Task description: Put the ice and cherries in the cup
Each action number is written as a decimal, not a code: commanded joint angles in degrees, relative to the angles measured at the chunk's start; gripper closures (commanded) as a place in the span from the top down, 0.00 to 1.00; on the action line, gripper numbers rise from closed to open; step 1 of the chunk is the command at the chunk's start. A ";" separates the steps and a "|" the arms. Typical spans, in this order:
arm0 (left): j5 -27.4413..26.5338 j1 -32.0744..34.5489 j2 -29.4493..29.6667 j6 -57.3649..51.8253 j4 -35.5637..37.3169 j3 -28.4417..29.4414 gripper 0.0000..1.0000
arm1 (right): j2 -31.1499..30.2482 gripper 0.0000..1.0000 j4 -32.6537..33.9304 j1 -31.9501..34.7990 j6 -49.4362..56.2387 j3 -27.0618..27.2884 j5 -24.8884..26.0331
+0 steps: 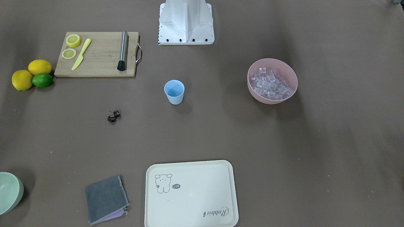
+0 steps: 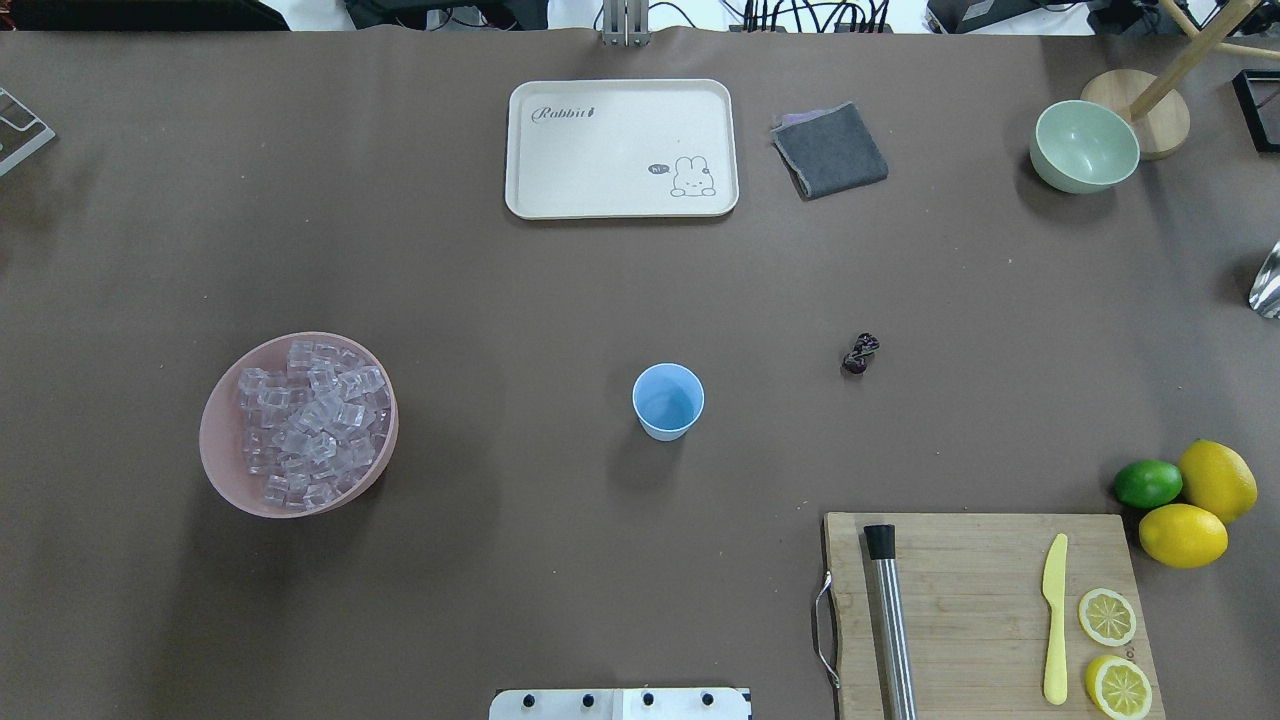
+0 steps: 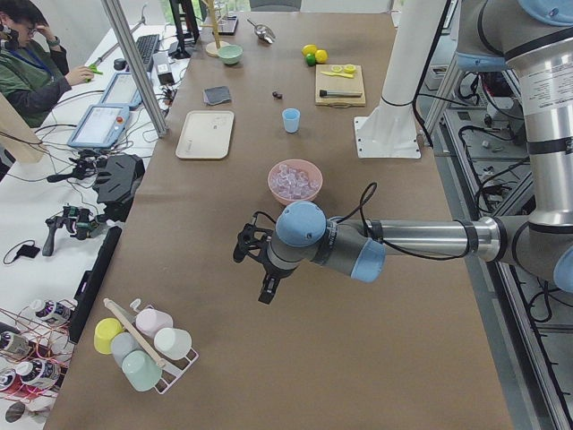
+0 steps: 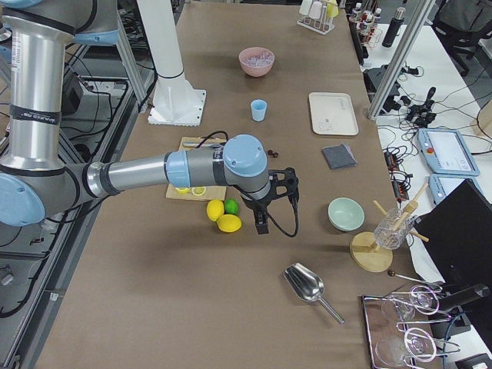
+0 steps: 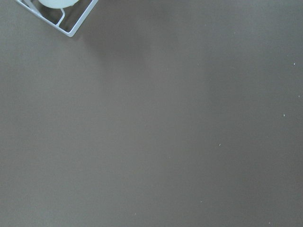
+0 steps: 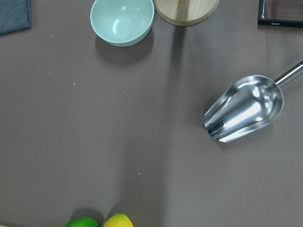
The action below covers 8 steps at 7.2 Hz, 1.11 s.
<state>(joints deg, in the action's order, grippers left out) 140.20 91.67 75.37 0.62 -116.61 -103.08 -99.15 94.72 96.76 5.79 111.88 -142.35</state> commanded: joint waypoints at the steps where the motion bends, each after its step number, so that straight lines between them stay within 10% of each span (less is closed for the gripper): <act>1: 5.14 0.26 0.30 0.08 -7.40 2.09 0.99 | -0.25 1.00 -4.07 0.36 0.02 -0.25 -0.03; 3: 5.27 0.26 0.48 0.08 -9.23 2.45 0.99 | -3.05 1.00 -15.66 0.36 -2.59 -1.57 0.41; 8: -0.12 -15.28 4.08 18.60 -15.40 -2.98 0.99 | 1.50 1.00 -17.28 -15.16 -27.19 1.14 10.94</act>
<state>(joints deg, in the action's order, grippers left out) 144.93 79.84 78.92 15.19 -131.06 -102.81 -98.92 78.17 86.08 -16.09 112.07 -133.90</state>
